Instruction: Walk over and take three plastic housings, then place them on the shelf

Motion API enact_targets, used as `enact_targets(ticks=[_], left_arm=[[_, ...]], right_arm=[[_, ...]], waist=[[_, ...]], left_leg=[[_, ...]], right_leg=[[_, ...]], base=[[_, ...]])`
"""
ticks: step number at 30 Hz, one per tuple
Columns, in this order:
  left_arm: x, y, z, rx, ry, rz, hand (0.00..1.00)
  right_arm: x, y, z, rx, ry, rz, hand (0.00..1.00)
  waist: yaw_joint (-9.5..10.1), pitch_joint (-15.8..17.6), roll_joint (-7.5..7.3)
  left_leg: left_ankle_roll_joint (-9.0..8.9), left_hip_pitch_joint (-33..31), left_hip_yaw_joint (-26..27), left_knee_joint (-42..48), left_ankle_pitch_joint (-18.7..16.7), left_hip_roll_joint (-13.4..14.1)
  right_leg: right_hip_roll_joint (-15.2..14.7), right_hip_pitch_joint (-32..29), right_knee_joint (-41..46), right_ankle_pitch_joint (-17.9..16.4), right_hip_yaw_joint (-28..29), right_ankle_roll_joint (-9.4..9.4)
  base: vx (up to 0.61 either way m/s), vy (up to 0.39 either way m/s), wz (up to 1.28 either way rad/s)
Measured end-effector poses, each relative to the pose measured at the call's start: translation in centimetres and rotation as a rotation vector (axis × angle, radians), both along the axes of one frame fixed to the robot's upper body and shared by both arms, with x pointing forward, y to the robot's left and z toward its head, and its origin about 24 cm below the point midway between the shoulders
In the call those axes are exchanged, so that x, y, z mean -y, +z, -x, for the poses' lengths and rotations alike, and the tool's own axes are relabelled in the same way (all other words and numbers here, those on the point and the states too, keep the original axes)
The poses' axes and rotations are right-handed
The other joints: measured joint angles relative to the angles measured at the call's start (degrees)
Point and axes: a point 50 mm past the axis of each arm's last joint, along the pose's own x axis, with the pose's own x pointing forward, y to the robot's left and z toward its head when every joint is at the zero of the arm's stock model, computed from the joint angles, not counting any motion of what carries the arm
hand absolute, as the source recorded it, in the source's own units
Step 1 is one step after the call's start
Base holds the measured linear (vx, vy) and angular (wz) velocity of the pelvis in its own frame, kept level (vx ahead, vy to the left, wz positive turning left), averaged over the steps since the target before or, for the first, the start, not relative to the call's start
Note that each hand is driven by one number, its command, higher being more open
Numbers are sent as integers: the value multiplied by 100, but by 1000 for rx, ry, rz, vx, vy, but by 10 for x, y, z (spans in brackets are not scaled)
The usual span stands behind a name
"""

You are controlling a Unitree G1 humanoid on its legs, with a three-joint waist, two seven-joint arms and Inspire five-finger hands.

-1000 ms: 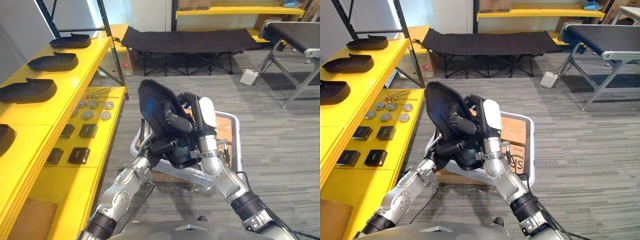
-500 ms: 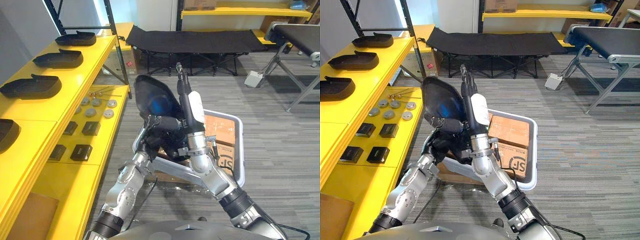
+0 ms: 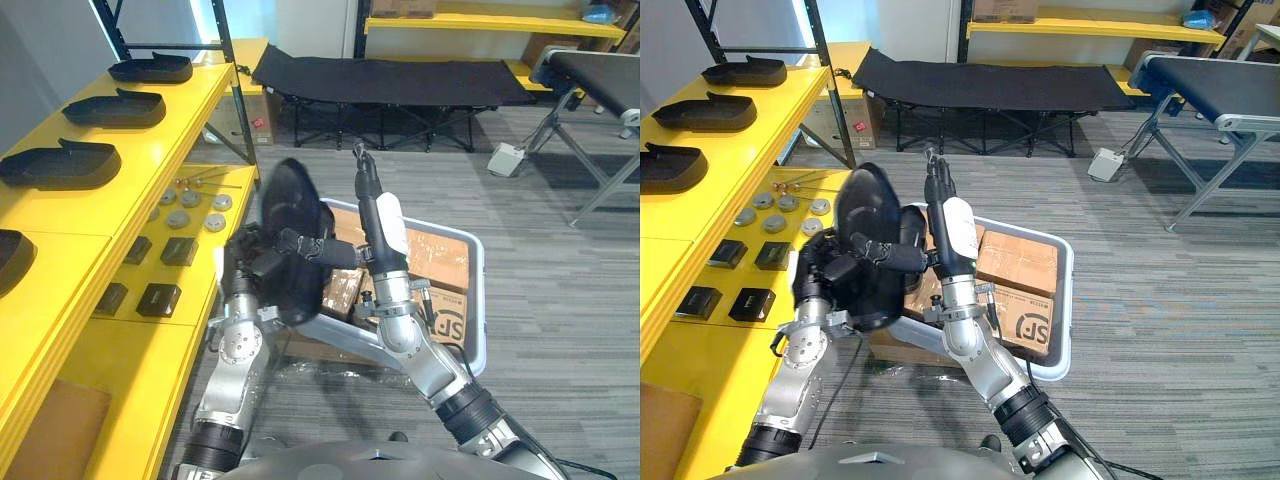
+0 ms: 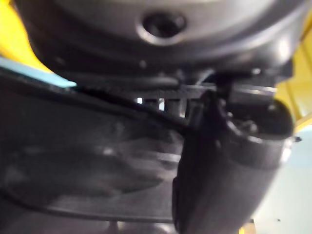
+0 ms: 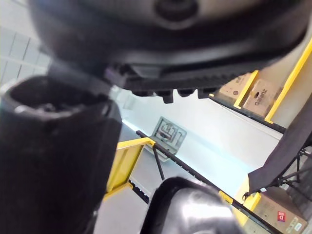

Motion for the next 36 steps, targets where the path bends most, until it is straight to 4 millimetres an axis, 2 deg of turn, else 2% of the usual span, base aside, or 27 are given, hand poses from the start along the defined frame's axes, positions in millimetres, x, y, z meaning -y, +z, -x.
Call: enact_targets(ticks=[4,7,12,15,17,21,24,27,32,36], left_arm=[[-14,2,7,18,115,-39,0],[-15,0,13,14,152,-34,0],[-17,-5,19,-3,209,-23,0],[-22,-1,21,37,242,-3,0],[-26,6,25,94,263,48,0],[-30,29,34,263,272,134,0],[-35,41,38,347,285,159,0],[-37,49,44,402,281,218,0],[-46,62,60,484,294,236,0],[-62,68,73,511,339,185,0]], right_arm=[[4,-5,4,-23,-36,-51,100],[6,-7,6,-28,-54,-68,100],[12,10,17,19,-71,-167,100],[22,15,19,17,-99,-239,100],[29,10,20,-30,-121,-284,100],[49,-14,32,-177,-192,-364,100],[60,-24,38,-235,-212,-382,100],[64,-26,39,-275,-175,-418,100],[59,-27,38,-346,1,-531,100],[36,-23,36,-362,145,-509,100]], waist=[[91,7,3],[102,39,1],[79,101,-44],[15,106,-49],[-41,109,-45],[-44,165,35],[-62,214,112],[-79,225,129],[-5,240,131],[195,245,124]], left_leg=[[-4,5,-16,20,-40,0],[0,4,-21,110,-105,6],[3,4,-17,196,-185,11],[6,5,-9,195,-191,11],[8,6,-6,192,-194,11],[14,57,82,188,-222,11],[14,75,132,180,-228,11],[15,60,134,176,-228,11],[37,-55,-87,176,-202,10],[65,-151,-402,188,-172,-15]], right_leg=[[0,-9,-1,-16,-17,-15],[0,3,-1,-16,-2,-15],[-3,-1,-1,-16,49,-15],[-3,-8,-1,-16,63,-15],[-3,-10,-1,-16,67,-15],[-5,-17,-2,-16,118,-15],[-5,-38,-2,-16,153,-14],[-4,-30,-3,-16,149,-14],[-9,26,-5,-18,-132,-14],[-21,169,-6,-29,-546,-25]], base=[[0,0,0],[-2,6,-6],[-5,14,-6],[0,0,0],[-4,2,-2],[-9,10,-8],[-14,6,-9],[-2,-2,-2],[-7,-7,22],[-8,4,39]])
